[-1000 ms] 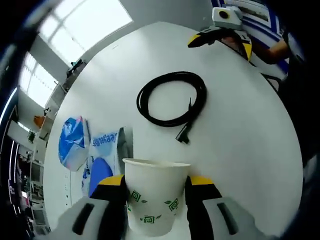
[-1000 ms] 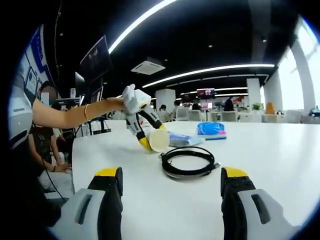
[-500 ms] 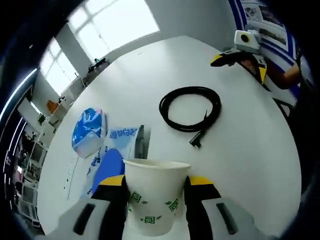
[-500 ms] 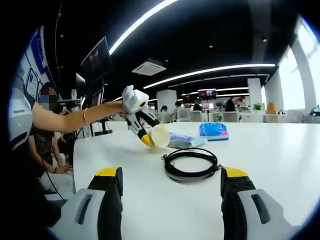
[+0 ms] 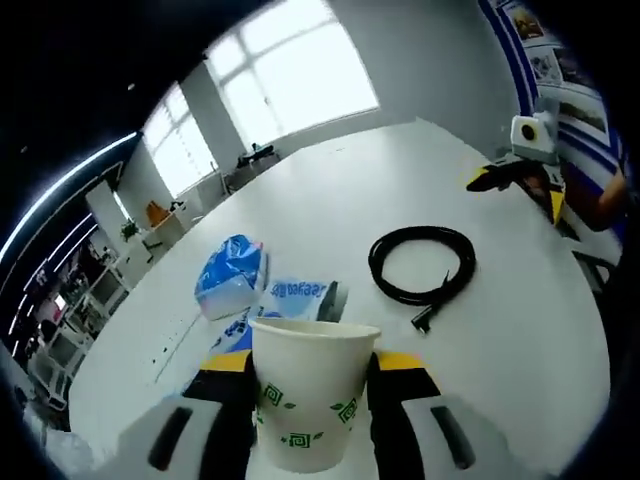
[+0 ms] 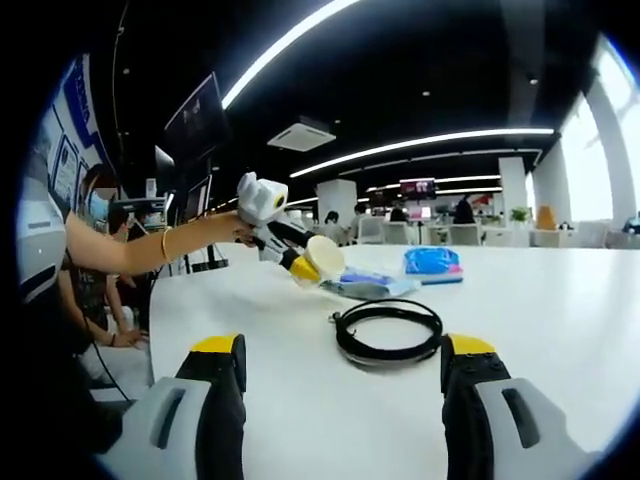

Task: Arrange the tabletop items into an orderly group along one side of the table until the central work area is clear of visible clutter.

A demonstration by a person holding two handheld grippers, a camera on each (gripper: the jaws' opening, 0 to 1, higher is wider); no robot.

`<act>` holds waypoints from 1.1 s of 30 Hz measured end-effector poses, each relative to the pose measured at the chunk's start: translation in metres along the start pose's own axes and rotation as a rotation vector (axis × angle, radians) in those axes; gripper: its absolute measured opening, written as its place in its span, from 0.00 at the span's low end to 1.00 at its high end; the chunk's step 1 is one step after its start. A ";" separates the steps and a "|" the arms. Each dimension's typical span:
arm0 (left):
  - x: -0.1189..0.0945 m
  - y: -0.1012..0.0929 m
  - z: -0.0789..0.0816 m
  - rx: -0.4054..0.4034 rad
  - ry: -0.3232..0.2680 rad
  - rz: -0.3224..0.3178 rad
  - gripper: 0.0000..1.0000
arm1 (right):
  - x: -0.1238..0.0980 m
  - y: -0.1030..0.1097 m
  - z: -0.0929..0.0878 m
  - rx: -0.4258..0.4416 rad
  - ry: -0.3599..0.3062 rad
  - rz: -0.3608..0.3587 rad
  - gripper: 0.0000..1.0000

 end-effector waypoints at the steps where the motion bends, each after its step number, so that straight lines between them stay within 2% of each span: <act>1: -0.002 0.002 0.000 -0.010 -0.011 0.013 0.43 | 0.001 0.000 0.001 -0.001 0.000 0.003 0.77; 4: -0.007 0.008 -0.002 -0.026 -0.030 0.066 0.43 | 0.004 0.002 0.004 -0.004 -0.004 0.015 0.77; 6: -0.010 0.015 0.000 -0.016 -0.080 0.126 0.43 | 0.005 0.004 0.006 -0.008 -0.008 0.023 0.77; 11: -0.021 0.022 -0.003 -0.083 -0.134 0.235 0.43 | 0.008 0.007 0.007 -0.019 -0.015 0.032 0.76; 13: -0.026 0.025 -0.002 -0.153 -0.173 0.286 0.43 | 0.009 0.009 0.006 -0.013 -0.010 0.042 0.75; 15: -0.030 0.028 0.000 -0.181 -0.212 0.321 0.43 | 0.009 0.011 0.005 -0.012 -0.008 0.049 0.75; 19: -0.039 0.034 0.002 -0.166 -0.248 0.387 0.43 | 0.010 0.013 0.004 -0.025 -0.006 0.052 0.75; 20: -0.043 0.041 0.005 -0.162 -0.274 0.439 0.43 | 0.010 0.014 0.004 -0.027 -0.005 0.054 0.75; 24: -0.055 0.057 0.009 -0.174 -0.332 0.553 0.43 | 0.010 0.015 0.006 -0.025 -0.011 0.059 0.75; 27: -0.059 0.063 0.008 -0.166 -0.344 0.601 0.43 | 0.010 0.014 0.007 -0.026 -0.015 0.056 0.75; 31: -0.068 0.078 -0.003 -0.152 -0.326 0.726 0.43 | 0.008 0.013 0.008 -0.018 -0.018 0.050 0.75; 33: -0.068 0.081 -0.006 -0.182 -0.341 0.740 0.43 | 0.007 0.012 0.008 -0.014 -0.020 0.050 0.75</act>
Point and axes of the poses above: the point that each gripper's makers call its tool centre point, and the gripper's own axes: x roughly forward along the fingers, y roughly to its left, z roughly out of its top, the point moved 1 cm from there along -x, roughly backward along the fingers, and after that the axes turned 15 degrees about -y, right-handed, at the moved point
